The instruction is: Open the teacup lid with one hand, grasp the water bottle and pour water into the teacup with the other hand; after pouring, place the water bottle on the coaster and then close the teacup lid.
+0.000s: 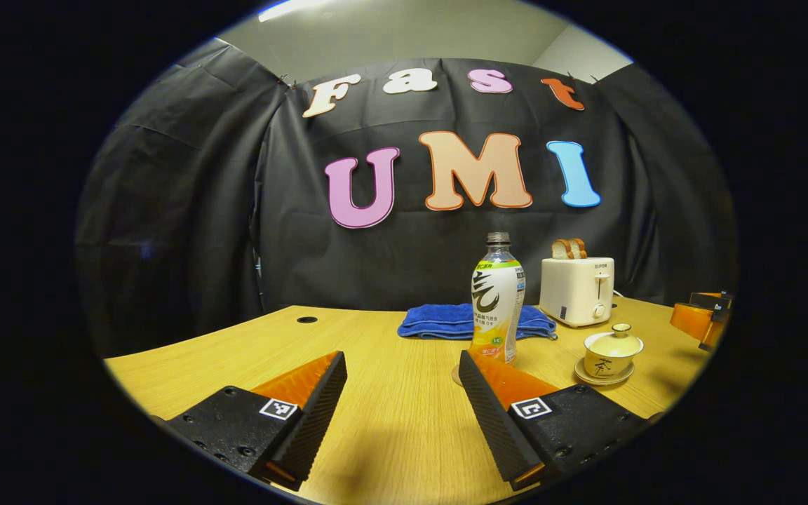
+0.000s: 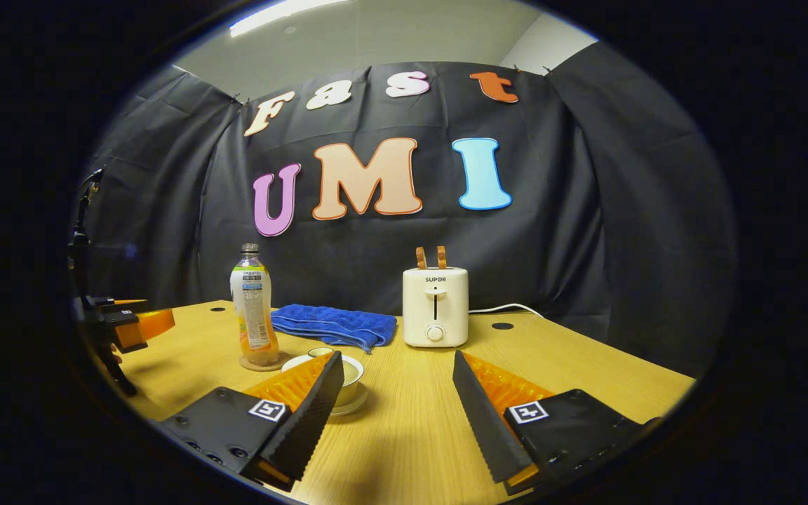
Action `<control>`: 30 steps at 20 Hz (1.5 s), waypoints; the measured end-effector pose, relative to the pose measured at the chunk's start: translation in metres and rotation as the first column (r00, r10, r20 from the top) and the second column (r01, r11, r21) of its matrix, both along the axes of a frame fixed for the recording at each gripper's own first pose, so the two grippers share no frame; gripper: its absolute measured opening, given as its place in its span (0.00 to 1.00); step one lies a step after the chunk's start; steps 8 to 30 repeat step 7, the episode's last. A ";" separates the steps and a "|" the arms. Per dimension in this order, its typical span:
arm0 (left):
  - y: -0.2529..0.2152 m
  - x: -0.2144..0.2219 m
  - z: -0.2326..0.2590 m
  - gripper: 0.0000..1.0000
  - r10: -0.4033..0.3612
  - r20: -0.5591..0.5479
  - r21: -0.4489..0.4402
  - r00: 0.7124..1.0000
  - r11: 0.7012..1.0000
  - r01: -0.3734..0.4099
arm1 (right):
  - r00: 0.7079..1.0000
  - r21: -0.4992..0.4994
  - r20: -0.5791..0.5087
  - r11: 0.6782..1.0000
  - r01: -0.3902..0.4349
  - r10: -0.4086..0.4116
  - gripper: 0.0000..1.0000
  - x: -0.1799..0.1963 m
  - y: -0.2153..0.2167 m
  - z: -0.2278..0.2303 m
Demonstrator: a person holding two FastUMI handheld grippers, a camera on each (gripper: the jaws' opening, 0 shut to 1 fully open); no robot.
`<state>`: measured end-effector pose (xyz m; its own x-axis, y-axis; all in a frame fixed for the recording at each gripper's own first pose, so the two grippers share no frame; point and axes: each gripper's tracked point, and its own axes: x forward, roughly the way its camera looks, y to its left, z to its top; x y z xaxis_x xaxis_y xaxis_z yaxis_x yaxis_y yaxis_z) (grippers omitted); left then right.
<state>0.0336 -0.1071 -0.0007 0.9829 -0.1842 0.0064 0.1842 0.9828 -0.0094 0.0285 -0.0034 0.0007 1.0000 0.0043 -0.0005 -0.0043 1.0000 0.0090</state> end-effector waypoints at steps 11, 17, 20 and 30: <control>0.002 -0.002 0.000 0.94 0.006 0.000 0.000 1.000 1.000 -0.006 | 1.000 -0.001 0.001 1.000 0.027 -0.027 0.98 0.000 -0.006 0.000; 0.002 -0.002 0.000 0.94 0.006 0.000 0.000 1.000 1.000 -0.006 | 1.000 -0.001 0.001 1.000 0.027 -0.027 0.98 0.000 -0.006 0.000; 0.002 -0.002 0.000 0.94 0.006 0.000 0.000 1.000 1.000 -0.006 | 1.000 -0.001 0.001 1.000 0.027 -0.027 0.98 0.000 -0.006 0.000; 0.002 -0.002 0.000 0.94 0.006 0.000 0.000 1.000 1.000 -0.006 | 1.000 -0.001 0.001 1.000 0.027 -0.027 0.98 0.000 -0.006 0.000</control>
